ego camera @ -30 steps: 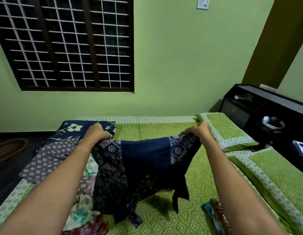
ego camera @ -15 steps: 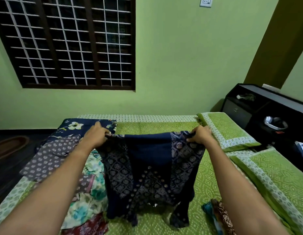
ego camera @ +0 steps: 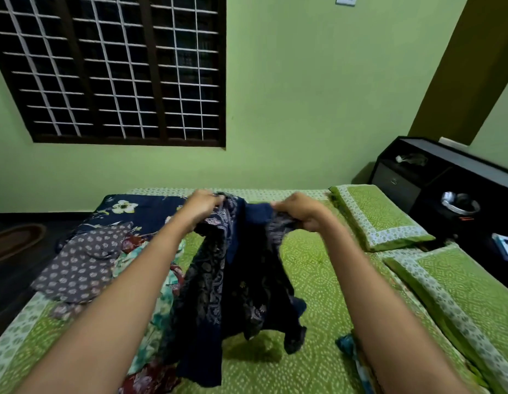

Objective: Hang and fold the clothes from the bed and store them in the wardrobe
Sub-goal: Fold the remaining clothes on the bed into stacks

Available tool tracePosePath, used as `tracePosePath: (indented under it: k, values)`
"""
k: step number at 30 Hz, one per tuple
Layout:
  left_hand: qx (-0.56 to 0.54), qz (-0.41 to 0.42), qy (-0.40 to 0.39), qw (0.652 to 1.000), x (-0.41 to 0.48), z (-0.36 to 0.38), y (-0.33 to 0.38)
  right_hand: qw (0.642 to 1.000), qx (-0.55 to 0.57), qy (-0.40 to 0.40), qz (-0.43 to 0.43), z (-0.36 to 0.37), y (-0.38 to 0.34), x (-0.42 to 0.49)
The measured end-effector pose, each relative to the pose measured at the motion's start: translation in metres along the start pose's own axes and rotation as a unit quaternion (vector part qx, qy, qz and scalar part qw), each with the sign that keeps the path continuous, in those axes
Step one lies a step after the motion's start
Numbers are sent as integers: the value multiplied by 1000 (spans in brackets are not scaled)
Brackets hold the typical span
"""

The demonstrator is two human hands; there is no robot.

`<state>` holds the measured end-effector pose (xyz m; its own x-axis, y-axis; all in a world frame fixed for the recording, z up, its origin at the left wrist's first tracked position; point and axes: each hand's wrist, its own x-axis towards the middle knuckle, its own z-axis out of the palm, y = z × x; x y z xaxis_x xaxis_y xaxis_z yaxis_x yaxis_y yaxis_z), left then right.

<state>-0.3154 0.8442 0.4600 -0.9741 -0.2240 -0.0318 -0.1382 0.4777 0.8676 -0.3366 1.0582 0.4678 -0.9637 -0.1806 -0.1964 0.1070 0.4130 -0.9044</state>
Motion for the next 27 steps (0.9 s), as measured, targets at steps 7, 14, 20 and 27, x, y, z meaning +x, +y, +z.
tracePosePath:
  k: [7,14,20,27]
  values:
    - [53,99,-134,985,-16,13,16,962,226,-147,43,48,-34,-5]
    - [31,71,-231,970,-19,-12,-6,973,167,-162,0,55,-29,-6]
    - [-76,107,-154,979,-13,-21,-10,961,-93,26,-259,36,-10,-3]
    - [-81,163,-169,969,-22,-15,3,912,-102,8,-397,52,2,-9]
